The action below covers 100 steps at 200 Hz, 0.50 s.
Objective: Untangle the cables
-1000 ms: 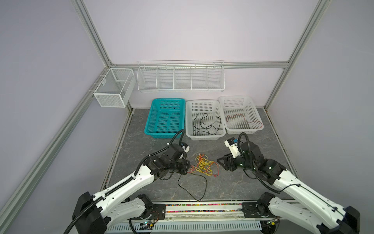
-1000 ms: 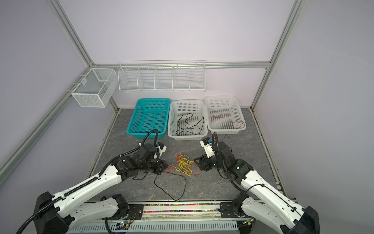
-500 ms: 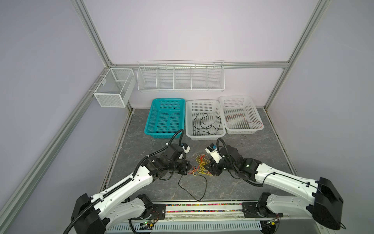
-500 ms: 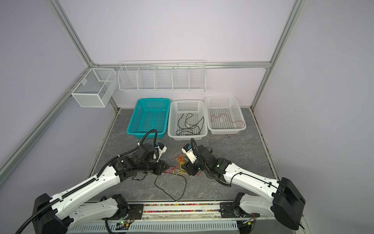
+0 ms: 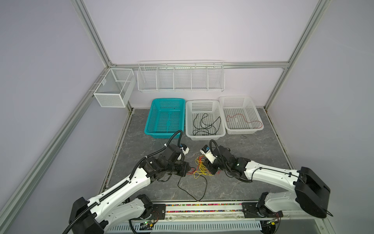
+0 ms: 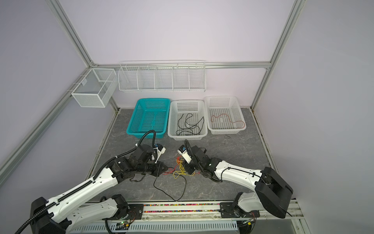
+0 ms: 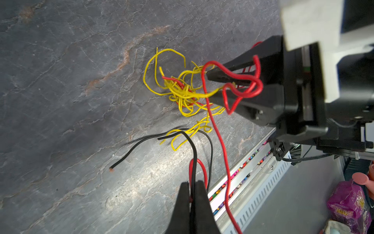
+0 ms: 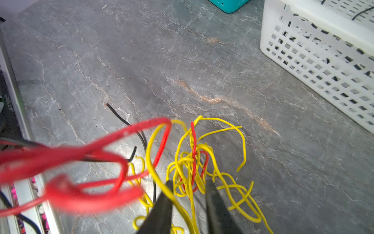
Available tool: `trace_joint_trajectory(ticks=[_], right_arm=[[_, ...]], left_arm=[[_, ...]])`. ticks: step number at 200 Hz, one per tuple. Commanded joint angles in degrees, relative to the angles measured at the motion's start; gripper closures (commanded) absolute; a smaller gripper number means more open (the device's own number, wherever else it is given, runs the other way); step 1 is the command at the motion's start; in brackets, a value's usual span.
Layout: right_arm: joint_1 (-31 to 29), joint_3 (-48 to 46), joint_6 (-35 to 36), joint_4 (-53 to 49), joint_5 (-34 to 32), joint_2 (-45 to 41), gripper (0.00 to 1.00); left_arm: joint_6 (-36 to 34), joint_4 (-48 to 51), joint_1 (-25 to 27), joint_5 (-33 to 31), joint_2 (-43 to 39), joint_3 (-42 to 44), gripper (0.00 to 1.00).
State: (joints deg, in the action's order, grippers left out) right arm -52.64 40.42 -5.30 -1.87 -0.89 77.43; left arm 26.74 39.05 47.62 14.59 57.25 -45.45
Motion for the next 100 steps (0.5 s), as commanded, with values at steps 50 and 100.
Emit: trace_joint_trajectory(ticks=[50,100], right_arm=[[2.45,-4.38,-4.06,1.91,-10.65,-3.57,0.94],[13.46,-9.31,-12.64,4.34,-4.08,-9.63,0.94]], left_arm=[[-0.65,14.75,-1.45,-5.10,-6.69,-4.95,1.00],[-3.51,21.14,-2.16,-5.53,-6.33,-8.49,1.00]])
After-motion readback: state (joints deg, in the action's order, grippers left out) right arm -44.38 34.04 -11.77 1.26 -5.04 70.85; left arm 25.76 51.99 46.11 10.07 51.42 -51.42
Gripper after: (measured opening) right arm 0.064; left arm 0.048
